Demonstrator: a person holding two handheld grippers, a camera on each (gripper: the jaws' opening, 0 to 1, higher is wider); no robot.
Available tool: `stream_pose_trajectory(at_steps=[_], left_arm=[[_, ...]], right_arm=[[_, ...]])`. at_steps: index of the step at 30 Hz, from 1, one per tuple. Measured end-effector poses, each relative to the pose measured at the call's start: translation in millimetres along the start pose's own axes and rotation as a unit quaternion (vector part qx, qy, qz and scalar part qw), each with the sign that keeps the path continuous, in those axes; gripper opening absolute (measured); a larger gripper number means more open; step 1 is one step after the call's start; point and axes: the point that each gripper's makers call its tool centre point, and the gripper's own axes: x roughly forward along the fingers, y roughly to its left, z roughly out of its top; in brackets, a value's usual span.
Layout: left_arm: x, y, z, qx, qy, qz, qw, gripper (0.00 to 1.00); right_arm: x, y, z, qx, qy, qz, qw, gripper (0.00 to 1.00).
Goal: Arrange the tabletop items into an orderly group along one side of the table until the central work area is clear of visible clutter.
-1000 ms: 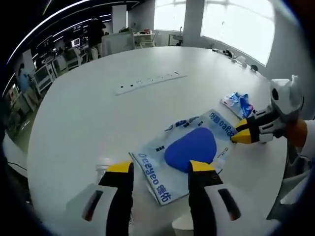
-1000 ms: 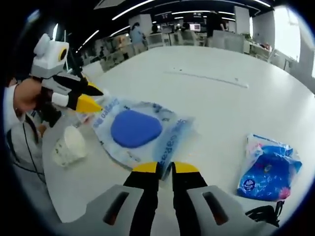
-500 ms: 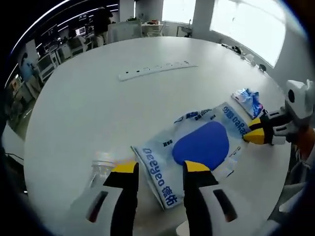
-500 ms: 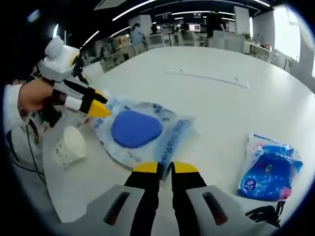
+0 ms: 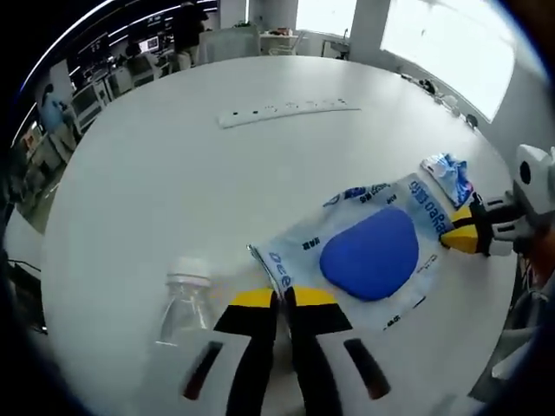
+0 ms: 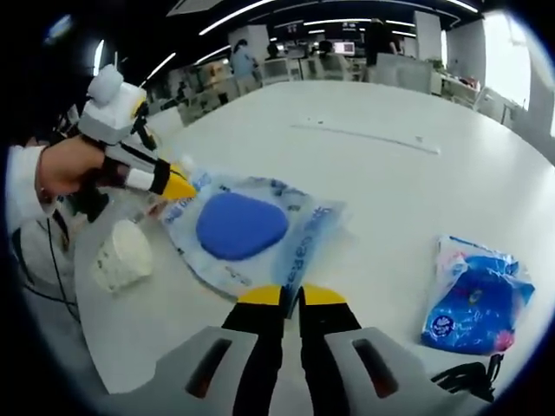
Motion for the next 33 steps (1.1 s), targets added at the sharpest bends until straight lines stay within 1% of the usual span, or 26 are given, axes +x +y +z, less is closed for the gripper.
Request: stream_pose_trajectory(at_steps=[7, 13, 19, 27, 33], left_arm=[[-4.2, -5.2, 1.7, 0.002, -0.008, -0.006, 0.9999, 0.0], [-11.1, -11.8, 10.9, -0.003, -0.025, -0.012, 0.9996, 0.0], [-17.5, -21.2, 27.2, -0.004, -0.048, -0.02, 0.9986, 0.0], [-17.4, -34.7, 38.4, -0.006, -0.062, -0.033, 0.9975, 0.0], [-14.2, -47.0, 48.7, -0.006, -0.074, -0.045, 0.9962, 0.0]], right_arm=[[-6.9, -0.6, 2.9, 0.005, -0.004, -0.002, 1.0, 0.0], [-16.0, -4.3, 7.2, 0.005, -0.014, -0.009, 0.9999, 0.0], [-27.9, -13.9, 16.0, 0.005, -0.028, -0.022, 0.9994, 0.0], [-42.1, -31.3, 23.1, 0.007, -0.04, -0.04, 0.9984, 0.0], [-49.7, -44.4, 23.9, 0.007, -0.042, -0.055, 0.9976, 0.0]])
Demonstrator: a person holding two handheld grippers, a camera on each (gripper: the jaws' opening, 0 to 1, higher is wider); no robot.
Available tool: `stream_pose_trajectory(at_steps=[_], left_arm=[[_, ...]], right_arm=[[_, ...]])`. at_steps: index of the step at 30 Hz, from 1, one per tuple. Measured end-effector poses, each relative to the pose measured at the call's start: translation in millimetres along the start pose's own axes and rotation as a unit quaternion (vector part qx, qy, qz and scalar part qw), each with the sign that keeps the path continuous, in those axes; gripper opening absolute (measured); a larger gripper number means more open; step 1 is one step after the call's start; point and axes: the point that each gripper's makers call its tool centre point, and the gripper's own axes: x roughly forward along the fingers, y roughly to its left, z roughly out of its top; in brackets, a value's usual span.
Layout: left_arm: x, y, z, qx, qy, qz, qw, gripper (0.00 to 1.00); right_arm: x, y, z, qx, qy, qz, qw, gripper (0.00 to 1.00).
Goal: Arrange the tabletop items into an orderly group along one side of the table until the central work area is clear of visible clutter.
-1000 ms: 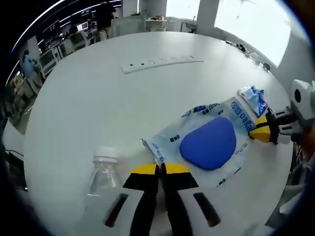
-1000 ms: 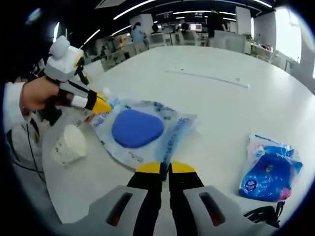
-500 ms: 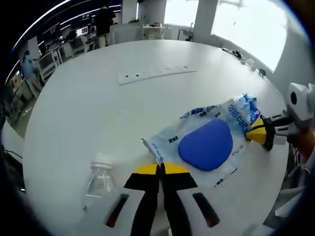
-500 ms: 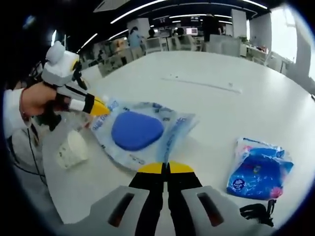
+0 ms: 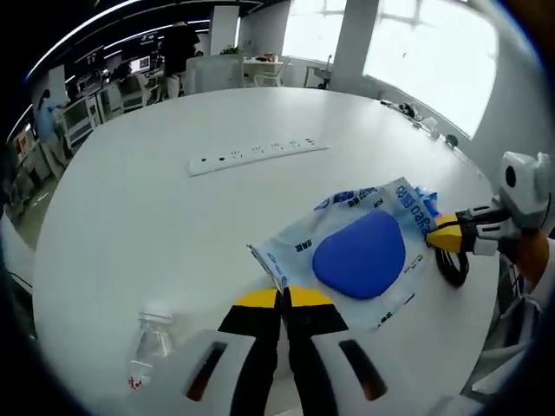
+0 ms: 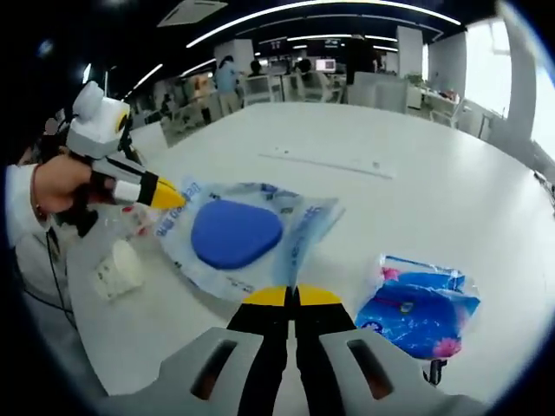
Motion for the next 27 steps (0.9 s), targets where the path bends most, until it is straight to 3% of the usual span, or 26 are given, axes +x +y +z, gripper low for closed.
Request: stream_pose_trajectory(at_steps=[11, 27], left_arm=[[17.3, -18.9, 2.8, -0.001, -0.002, -0.025, 0.9997, 0.0], [34.8, -18.1, -6.9, -0.021, 0.01, -0.031, 0.9993, 0.0]], right_arm=[[-1.2, -23.7, -12.0, -0.005, 0.017, -0.022, 0.9996, 0.0], [15.5, -31.4, -27.6, -0.017, 0.044, -0.027, 0.9985, 0.0]])
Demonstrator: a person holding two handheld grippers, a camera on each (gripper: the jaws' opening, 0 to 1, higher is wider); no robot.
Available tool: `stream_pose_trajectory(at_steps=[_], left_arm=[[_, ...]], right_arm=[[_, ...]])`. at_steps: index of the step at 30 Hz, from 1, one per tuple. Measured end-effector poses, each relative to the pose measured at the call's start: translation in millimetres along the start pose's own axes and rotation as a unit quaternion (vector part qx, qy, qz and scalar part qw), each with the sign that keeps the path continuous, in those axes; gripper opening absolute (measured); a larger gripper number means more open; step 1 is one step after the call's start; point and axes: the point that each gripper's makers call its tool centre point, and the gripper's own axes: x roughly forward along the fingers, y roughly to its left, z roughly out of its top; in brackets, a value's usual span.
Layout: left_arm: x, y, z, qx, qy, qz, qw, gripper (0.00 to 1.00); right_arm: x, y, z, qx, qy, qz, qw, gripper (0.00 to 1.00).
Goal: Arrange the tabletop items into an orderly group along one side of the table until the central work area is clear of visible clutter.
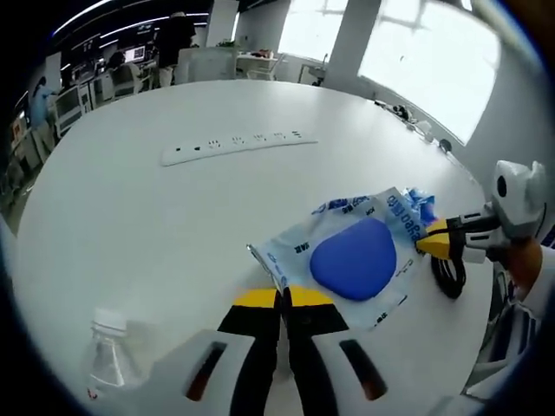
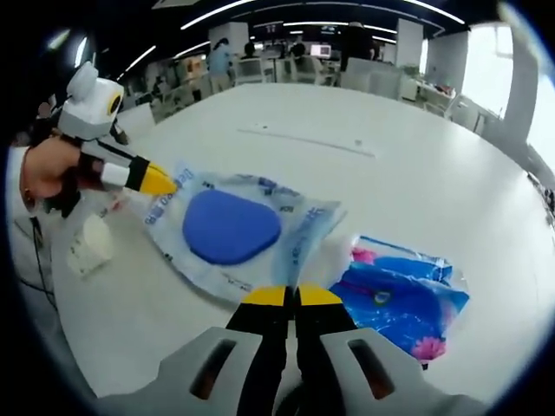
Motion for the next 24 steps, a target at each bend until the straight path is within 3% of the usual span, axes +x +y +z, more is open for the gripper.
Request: stream_pose_trajectory(at_steps=[24], left_arm=[[7.9, 5.4, -10.5, -0.038, -0.003, 0.001, 0.9993, 0.01]], right_arm=[[3.8, -2.4, -1.6, -0.003, 0.004, -0.006, 1.0, 0.03]])
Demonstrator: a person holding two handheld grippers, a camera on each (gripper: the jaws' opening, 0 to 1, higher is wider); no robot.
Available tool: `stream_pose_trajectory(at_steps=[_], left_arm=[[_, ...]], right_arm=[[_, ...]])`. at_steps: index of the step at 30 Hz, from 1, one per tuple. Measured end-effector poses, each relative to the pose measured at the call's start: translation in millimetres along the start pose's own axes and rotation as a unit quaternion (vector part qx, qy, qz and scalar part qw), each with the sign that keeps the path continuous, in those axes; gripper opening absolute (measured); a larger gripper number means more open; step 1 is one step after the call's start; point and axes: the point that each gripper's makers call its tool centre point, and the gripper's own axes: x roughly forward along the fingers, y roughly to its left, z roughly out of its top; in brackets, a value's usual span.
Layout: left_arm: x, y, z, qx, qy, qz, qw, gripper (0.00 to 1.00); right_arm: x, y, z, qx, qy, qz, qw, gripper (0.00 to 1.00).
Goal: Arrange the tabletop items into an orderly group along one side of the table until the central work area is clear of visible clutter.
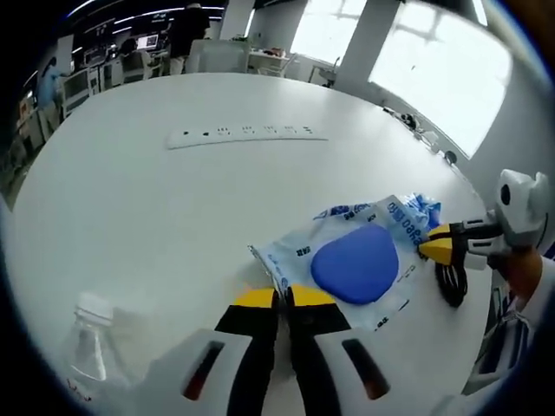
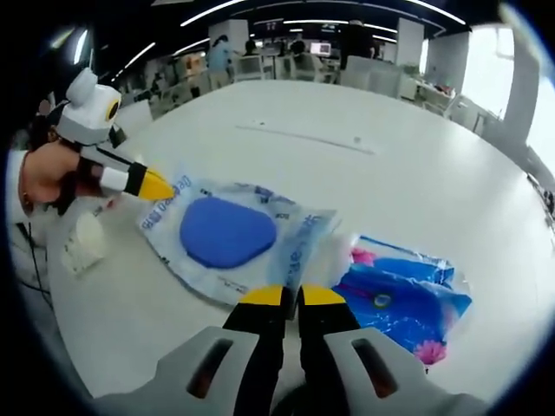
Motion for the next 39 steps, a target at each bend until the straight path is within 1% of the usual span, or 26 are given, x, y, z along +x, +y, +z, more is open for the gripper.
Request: stream_pose_trajectory(at_steps=[8, 24, 31, 39], left_arm=[[-1.6, 0.0, 0.1, 0.002, -0.004, -0.001, 1.0, 0.09], [-8.5, -0.4, 3.3, 0.001, -0.013, 0.0, 0.9999, 0.12], [-10.9, -1.9, 6.3, 0.007, -0.02, 0.0, 0.9998, 0.2], [-15.6, -3.1, 9.5, 0.011, -0.026, -0.003, 0.9996, 0.24]], right_arm=[[-2.5, 1.2, 1.2, -0.007, -0.001, -0.002, 1.0, 0.05], [-11.2, 3.0, 8.9, -0.017, -0.01, -0.011, 0.9997, 0.09], [-14.2, 4.8, 14.7, -0.017, -0.021, -0.01, 0.9996, 0.11], [-18.2, 3.0, 18.3, -0.017, -0.03, -0.012, 0.9993, 0.15]])
